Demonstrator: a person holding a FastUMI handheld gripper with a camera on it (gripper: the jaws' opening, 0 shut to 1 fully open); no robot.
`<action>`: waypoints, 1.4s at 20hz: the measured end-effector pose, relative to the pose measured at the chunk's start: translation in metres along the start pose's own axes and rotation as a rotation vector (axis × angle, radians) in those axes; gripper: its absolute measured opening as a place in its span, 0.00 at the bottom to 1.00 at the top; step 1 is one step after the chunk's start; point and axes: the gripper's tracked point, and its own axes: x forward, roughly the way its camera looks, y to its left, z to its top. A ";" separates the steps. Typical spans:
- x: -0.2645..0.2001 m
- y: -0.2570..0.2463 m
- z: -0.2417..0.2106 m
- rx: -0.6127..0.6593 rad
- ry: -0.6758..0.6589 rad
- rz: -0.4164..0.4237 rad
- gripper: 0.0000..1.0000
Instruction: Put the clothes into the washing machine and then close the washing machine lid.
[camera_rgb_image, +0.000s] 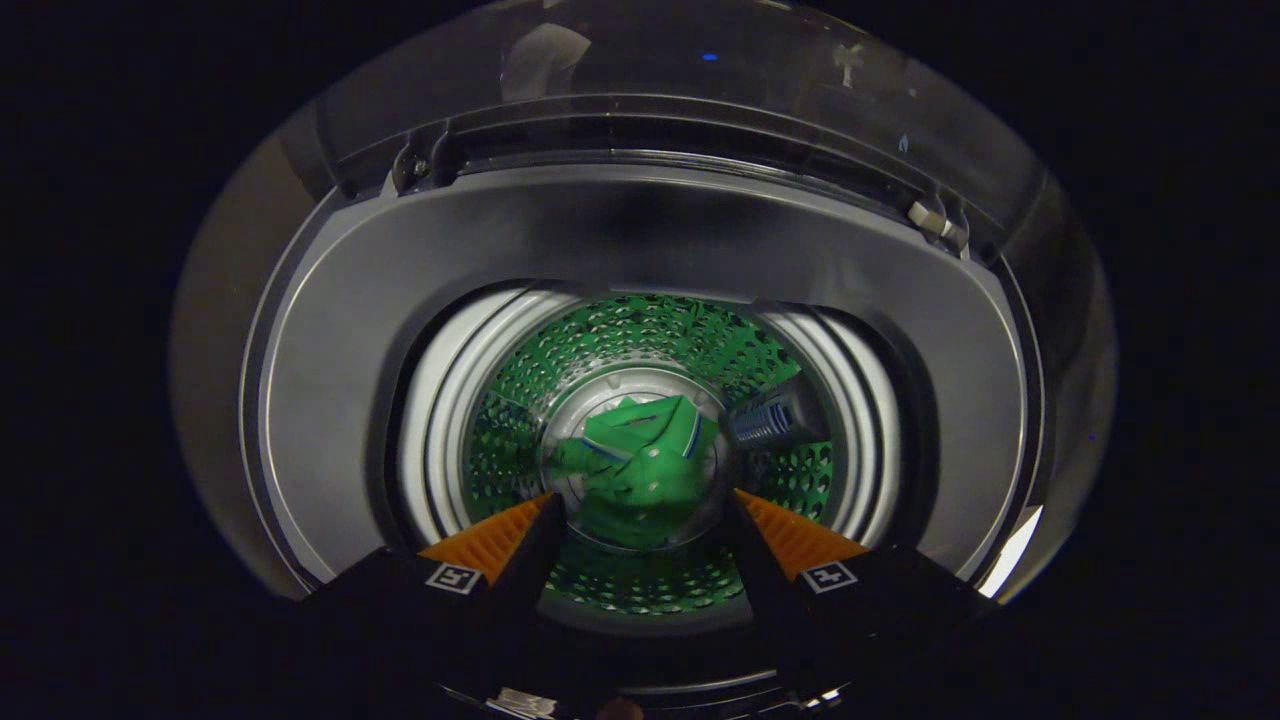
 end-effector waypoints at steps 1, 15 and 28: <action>-0.003 -0.004 -0.002 -0.010 0.008 -0.011 0.99; -0.065 -0.010 0.033 0.059 -0.185 -0.017 0.99; -0.162 -0.023 0.118 0.080 -0.457 -0.020 0.99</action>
